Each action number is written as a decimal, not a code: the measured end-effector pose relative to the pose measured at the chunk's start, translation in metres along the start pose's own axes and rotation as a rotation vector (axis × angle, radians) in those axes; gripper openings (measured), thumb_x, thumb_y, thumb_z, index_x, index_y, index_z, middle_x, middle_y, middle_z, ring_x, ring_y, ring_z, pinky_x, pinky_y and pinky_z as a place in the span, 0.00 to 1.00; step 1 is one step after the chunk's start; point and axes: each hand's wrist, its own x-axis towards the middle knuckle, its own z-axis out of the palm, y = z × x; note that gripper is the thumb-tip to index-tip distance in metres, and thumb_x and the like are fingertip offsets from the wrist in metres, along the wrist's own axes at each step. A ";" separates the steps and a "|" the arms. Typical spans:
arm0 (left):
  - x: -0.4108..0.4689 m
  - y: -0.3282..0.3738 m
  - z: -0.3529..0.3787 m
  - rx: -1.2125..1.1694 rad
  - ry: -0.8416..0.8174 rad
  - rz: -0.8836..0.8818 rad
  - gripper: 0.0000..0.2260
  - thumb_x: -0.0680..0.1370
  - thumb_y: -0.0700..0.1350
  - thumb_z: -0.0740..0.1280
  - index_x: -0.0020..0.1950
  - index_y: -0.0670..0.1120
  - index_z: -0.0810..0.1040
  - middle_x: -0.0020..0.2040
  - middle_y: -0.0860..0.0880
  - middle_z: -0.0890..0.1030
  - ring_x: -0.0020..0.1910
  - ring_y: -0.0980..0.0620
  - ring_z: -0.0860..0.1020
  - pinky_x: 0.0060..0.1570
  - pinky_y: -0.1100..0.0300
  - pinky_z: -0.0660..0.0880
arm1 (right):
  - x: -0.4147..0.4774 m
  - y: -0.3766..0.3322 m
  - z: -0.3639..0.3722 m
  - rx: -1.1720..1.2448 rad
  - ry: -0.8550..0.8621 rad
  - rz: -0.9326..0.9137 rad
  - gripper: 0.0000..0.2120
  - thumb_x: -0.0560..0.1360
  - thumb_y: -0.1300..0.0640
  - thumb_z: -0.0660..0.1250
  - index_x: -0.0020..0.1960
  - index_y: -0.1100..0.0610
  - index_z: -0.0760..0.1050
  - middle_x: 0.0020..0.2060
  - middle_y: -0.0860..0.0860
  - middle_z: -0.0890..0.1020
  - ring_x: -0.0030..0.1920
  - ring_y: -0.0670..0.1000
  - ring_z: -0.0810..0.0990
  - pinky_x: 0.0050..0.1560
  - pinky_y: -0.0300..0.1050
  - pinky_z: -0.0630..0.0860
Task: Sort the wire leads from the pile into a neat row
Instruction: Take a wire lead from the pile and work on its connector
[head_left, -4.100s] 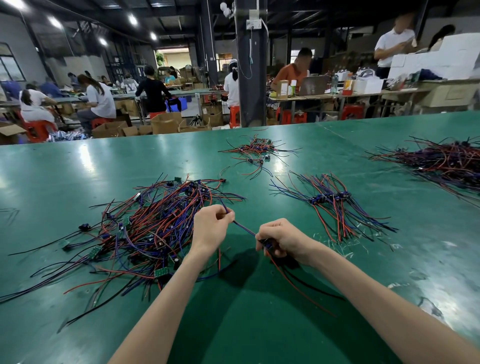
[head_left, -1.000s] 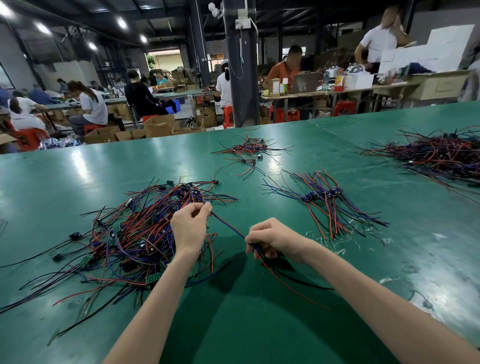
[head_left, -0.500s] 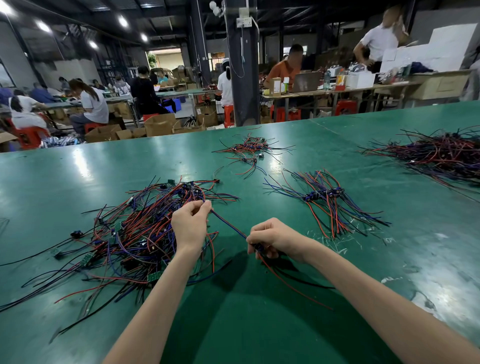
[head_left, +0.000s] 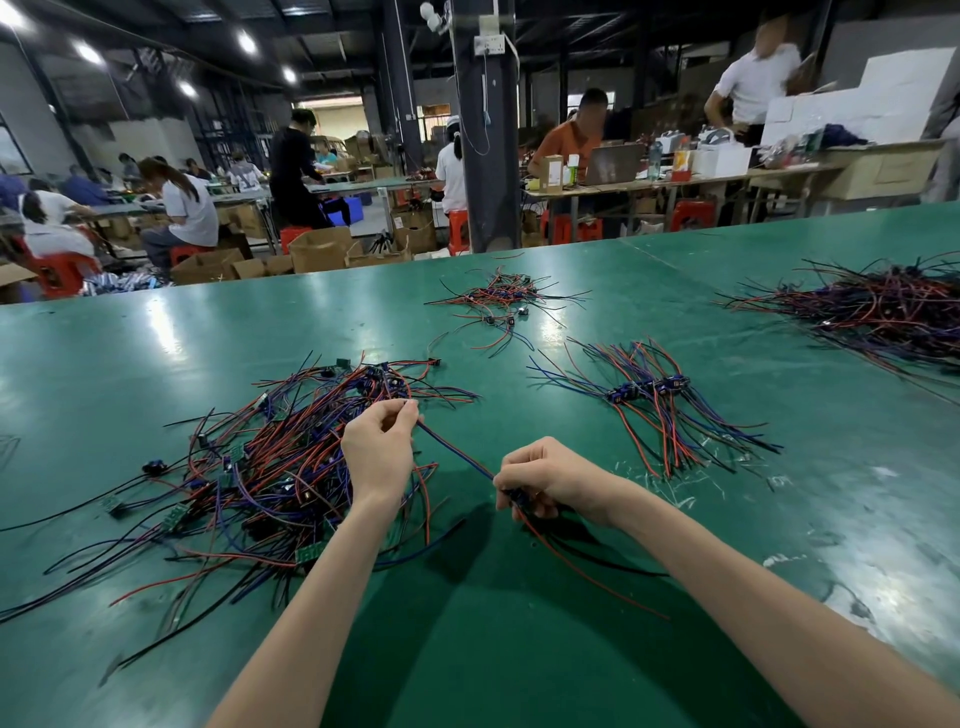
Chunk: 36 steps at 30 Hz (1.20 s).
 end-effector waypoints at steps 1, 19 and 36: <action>0.000 0.000 0.000 -0.002 0.004 0.005 0.09 0.78 0.44 0.67 0.39 0.44 0.82 0.28 0.53 0.75 0.22 0.61 0.67 0.24 0.72 0.63 | 0.000 0.000 0.000 0.002 -0.002 0.000 0.14 0.74 0.61 0.63 0.30 0.56 0.78 0.23 0.51 0.78 0.21 0.46 0.68 0.22 0.36 0.61; -0.014 0.014 0.018 -0.412 -0.194 -0.389 0.33 0.77 0.43 0.68 0.75 0.36 0.54 0.52 0.45 0.74 0.43 0.54 0.77 0.51 0.57 0.78 | 0.005 0.000 -0.003 0.167 0.115 0.049 0.15 0.74 0.61 0.64 0.30 0.57 0.79 0.25 0.54 0.78 0.19 0.46 0.66 0.18 0.33 0.59; -0.062 0.026 0.036 -0.274 -0.699 -0.365 0.12 0.77 0.39 0.67 0.54 0.30 0.77 0.46 0.38 0.78 0.46 0.43 0.75 0.53 0.50 0.77 | 0.010 0.003 -0.008 0.319 0.336 0.070 0.12 0.75 0.58 0.64 0.34 0.56 0.80 0.25 0.50 0.75 0.19 0.44 0.66 0.18 0.33 0.57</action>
